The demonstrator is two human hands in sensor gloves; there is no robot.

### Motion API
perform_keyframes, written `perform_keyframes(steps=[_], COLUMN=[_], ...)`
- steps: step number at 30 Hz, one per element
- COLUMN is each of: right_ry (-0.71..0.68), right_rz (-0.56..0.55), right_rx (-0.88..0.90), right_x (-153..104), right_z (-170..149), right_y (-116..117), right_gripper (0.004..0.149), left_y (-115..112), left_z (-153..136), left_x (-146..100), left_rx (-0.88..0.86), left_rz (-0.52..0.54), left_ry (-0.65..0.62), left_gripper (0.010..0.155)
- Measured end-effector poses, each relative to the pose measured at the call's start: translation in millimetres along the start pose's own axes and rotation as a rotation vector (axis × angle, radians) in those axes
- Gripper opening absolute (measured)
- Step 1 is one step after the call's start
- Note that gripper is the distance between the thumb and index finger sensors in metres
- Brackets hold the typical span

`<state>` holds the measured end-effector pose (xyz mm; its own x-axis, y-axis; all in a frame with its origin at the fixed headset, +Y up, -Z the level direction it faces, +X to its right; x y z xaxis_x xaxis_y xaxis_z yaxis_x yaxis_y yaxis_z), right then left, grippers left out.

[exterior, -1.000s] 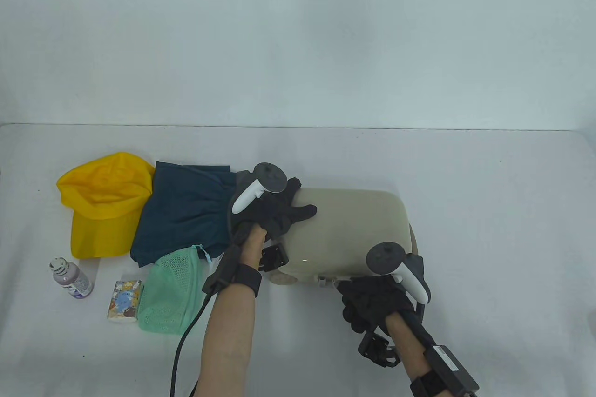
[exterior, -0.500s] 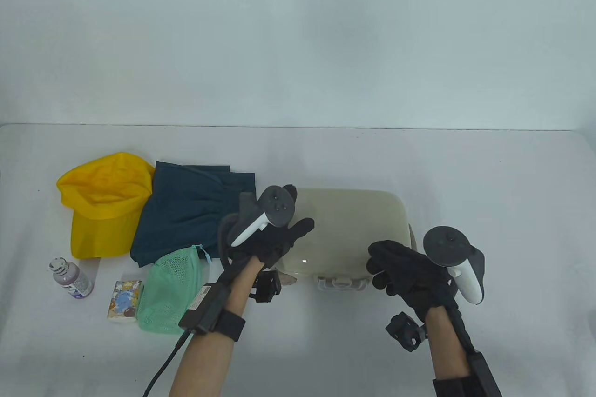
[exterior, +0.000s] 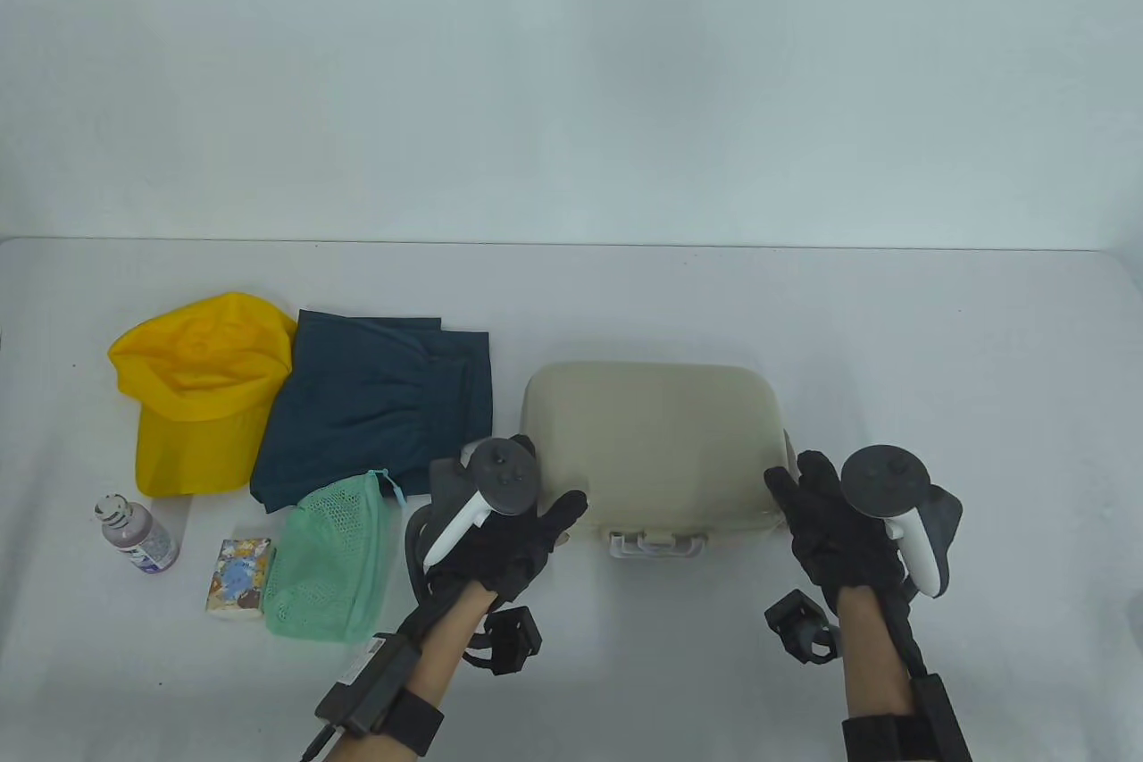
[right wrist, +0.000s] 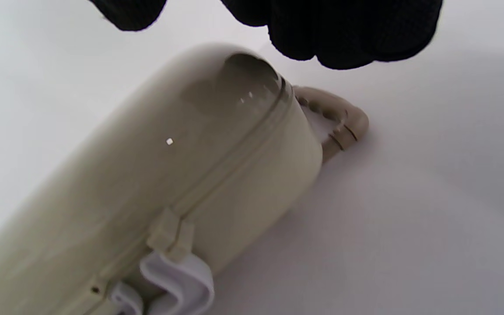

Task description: Pack suitcase

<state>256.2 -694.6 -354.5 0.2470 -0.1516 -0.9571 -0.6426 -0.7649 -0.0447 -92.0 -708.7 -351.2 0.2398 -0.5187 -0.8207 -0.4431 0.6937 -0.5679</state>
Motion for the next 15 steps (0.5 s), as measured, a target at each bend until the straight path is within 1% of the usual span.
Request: perform_keyframes(steps=[3,5,10,13,15], right_ry=[-0.008,-0.007,-0.012,-0.026,-0.034], right_rz=[0.078,0.058,0.057,0.009,-0.022], right_rx=[0.029,0.017,0.001,-0.023,-0.018], right_x=[1.2,1.4,0.9,-2.2,-3.6], right_z=[0.3,0.6,3.1,11.1,18.2], right_y=[6.5,5.3,4.6,-2.6,-10.3], right_gripper=[0.079,0.079,0.079,0.079,0.078], left_y=[-3.7,-2.8,0.2,8.4,19.1], left_z=[-1.2,-2.0,-1.5,1.8,4.6], left_x=[3.5,3.4,1.7,-3.2,-8.2], left_rx=[-0.08,-0.087,-0.142,-0.19,-0.228], left_rz=[-0.044,-0.045,-0.059,-0.056,-0.045], left_ry=[-0.022,-0.027,-0.053,-0.077,-0.103], left_gripper=[0.094,0.094,0.094,0.094,0.094])
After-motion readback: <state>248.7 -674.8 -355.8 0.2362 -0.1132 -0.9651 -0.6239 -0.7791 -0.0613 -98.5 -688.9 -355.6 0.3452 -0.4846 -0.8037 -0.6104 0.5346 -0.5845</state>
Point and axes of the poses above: the tracker on the back of each hand, its own z axis roughly to the thumb side, its own x axis roughly from the wrist to the fingertips, y = z × x, the point moved 2 cm from there along x, roughly from the wrist to the fingertips, and after that the axes turned 11 degrees about -z, right-handed, at the moved point
